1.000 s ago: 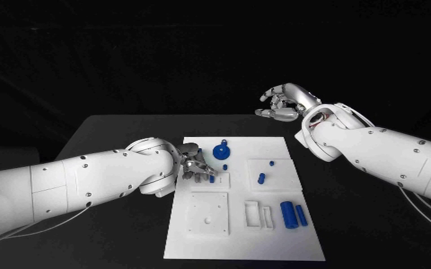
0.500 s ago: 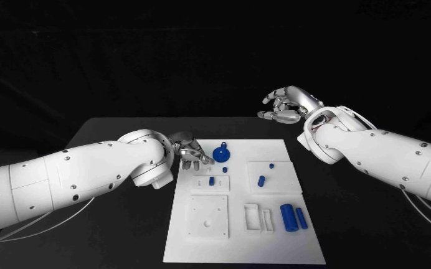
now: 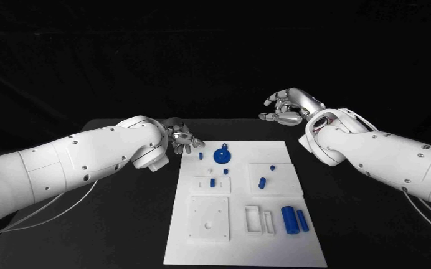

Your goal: Assemble the parts on the task board

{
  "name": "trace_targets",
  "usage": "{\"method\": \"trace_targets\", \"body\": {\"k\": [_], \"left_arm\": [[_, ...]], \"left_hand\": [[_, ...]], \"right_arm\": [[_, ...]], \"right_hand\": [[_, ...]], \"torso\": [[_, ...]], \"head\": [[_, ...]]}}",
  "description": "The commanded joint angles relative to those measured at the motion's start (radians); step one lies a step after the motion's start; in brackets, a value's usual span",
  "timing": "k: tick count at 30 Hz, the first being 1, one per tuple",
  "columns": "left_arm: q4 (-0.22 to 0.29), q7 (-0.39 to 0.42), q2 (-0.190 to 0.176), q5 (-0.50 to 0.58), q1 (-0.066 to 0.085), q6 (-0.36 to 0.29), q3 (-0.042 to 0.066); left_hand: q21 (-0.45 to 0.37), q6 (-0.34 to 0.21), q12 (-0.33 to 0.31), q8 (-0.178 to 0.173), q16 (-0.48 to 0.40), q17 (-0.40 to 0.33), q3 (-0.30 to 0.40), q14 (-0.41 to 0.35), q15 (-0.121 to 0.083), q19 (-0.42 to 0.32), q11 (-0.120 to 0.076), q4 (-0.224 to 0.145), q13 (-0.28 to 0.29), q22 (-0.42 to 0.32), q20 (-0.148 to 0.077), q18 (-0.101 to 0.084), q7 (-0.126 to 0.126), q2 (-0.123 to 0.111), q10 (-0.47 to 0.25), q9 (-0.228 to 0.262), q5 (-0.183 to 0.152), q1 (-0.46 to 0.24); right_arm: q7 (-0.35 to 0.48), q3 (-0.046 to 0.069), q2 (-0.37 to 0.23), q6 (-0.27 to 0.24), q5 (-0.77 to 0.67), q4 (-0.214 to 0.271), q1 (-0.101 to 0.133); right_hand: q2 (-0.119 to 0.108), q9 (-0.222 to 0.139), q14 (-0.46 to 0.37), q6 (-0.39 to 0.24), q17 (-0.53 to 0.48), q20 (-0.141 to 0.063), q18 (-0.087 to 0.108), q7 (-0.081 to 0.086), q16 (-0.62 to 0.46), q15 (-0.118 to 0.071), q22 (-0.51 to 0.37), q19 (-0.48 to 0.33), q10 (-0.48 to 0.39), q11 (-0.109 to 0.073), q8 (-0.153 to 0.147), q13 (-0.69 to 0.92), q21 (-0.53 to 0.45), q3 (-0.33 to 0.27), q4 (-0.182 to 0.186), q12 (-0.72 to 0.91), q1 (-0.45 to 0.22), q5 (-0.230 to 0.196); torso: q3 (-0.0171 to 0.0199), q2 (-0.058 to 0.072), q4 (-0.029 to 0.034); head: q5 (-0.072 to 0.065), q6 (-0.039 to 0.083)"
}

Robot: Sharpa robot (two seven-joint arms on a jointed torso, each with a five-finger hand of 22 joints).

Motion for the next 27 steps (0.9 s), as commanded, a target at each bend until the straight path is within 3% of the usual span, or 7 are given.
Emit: {"method": "trace_targets", "body": {"k": [1, 10, 17, 27], "left_arm": [[-0.035, 0.009, 0.020, -0.002, 0.002, 0.056, 0.000], [-0.148, -0.020, 0.085, -0.033, 0.002, 0.174, 0.000], [-0.217, -0.022, 0.123, -0.037, 0.001, 0.219, -0.002], [-0.277, -0.011, 0.158, -0.036, -0.007, 0.240, -0.003]], "left_hand": [[-0.009, 0.005, -0.005, 0.006, -0.004, -0.003, 0.000, 0.001, 0.002, -0.002, -0.003, 0.022, -0.003, -0.001, -0.123, -0.010, 0.000, 0.006, 0.000, 0.002, -0.004, -0.015], [-0.013, 0.018, -0.009, 0.017, 0.001, -0.006, -0.012, 0.002, 0.000, 0.000, -0.006, 0.119, -0.009, 0.002, -0.124, -0.008, -0.005, -0.003, 0.005, 0.005, -0.004, -0.086], [-0.012, 0.026, -0.009, 0.023, 0.005, -0.005, -0.009, 0.002, -0.001, -0.001, -0.009, 0.140, -0.010, 0.006, -0.126, -0.006, -0.008, 0.003, 0.008, 0.007, -0.004, -0.088], [-0.009, 0.031, -0.007, 0.027, 0.012, -0.004, -0.015, 0.004, -0.003, -0.001, -0.011, 0.145, -0.009, 0.011, -0.127, -0.005, -0.010, 0.020, 0.012, 0.009, -0.004, -0.082]], "right_arm": [[0.007, 0.000, 0.000, 0.010, 0.000, 0.001, 0.000], [0.007, 0.000, 0.003, 0.010, 0.000, 0.000, 0.000], [0.008, 0.000, 0.005, 0.010, 0.000, 0.001, 0.000], [0.009, 0.000, 0.009, 0.010, 0.000, 0.000, 0.000]], "right_hand": [[0.004, 0.001, -0.007, -0.002, -0.001, 0.005, 0.040, 0.007, -0.005, 0.000, 0.002, 0.001, -0.007, -0.003, 0.003, -0.001, -0.007, 0.001, 0.004, 0.006, 0.002, -0.004], [0.005, 0.001, -0.007, -0.002, -0.002, 0.005, 0.040, 0.007, -0.004, 0.000, 0.002, 0.001, -0.007, -0.003, 0.003, -0.002, -0.007, 0.001, 0.005, 0.006, 0.002, -0.005], [0.006, 0.001, -0.007, -0.002, -0.002, 0.005, 0.040, 0.007, -0.004, 0.000, 0.002, 0.001, -0.007, -0.003, 0.003, -0.003, -0.007, 0.001, 0.005, 0.007, 0.003, -0.005], [0.006, 0.001, -0.007, -0.002, -0.002, 0.005, 0.040, 0.007, -0.004, 0.000, 0.002, 0.002, -0.007, -0.003, 0.003, -0.003, -0.008, 0.002, 0.006, 0.008, 0.003, -0.005]], "torso": [[-0.0001, 0.000, -0.0004], [-0.0005, 0.001, -0.0012], [-0.0011, 0.003, -0.0026], [-0.0009, 0.004, -0.0023]], "head": [[0.002, 0.000], [0.003, -0.002], [0.003, -0.004], [0.003, -0.008]]}}
